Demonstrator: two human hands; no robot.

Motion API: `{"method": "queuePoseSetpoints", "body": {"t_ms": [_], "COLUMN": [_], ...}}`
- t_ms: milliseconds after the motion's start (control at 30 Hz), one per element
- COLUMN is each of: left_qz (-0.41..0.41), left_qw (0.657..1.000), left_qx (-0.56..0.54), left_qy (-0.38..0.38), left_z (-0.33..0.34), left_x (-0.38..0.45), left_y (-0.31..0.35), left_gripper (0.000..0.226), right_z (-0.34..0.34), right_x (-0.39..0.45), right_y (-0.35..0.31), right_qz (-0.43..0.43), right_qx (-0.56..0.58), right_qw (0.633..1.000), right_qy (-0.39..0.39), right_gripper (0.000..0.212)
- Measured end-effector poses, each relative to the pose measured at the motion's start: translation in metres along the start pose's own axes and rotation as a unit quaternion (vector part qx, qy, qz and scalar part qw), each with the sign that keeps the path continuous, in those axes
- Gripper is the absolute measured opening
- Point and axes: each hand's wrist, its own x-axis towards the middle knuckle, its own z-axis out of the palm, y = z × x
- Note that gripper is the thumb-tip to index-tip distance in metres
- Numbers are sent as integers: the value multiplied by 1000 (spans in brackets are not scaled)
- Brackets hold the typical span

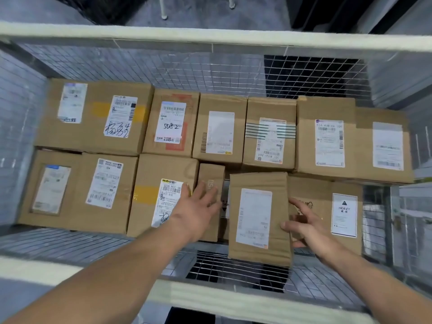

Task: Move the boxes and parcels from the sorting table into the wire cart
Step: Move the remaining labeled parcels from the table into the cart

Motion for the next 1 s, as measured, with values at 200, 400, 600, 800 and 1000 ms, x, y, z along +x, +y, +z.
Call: {"method": "queuePoseSetpoints", "body": {"t_ms": [200,400,600,800,1000], "left_qz": [4,-8,-9,0,10], "left_qw": [997,977,987,973,968], "left_qx": [-69,-151,-150,-231,-249], "left_qy": [46,150,50,-2,36], "left_z": [30,42,24,-16,-55], "left_x": [-8,-9,-10,-28,-71], "left_y": [-15,-15,-18,-26,-17], "left_gripper": [88,68,88,77,60], "right_z": [42,61,62,57,58], "right_x": [31,48,55,43,-2], "right_y": [-9,-4,-8,-43,-55], "right_qz": [3,-20,-6,33,59], "right_qx": [-2,-142,-277,-401,-213], "right_qw": [1000,989,961,915,975], "right_qy": [-16,22,23,15,-24], "right_gripper": [59,51,55,24,16]}}
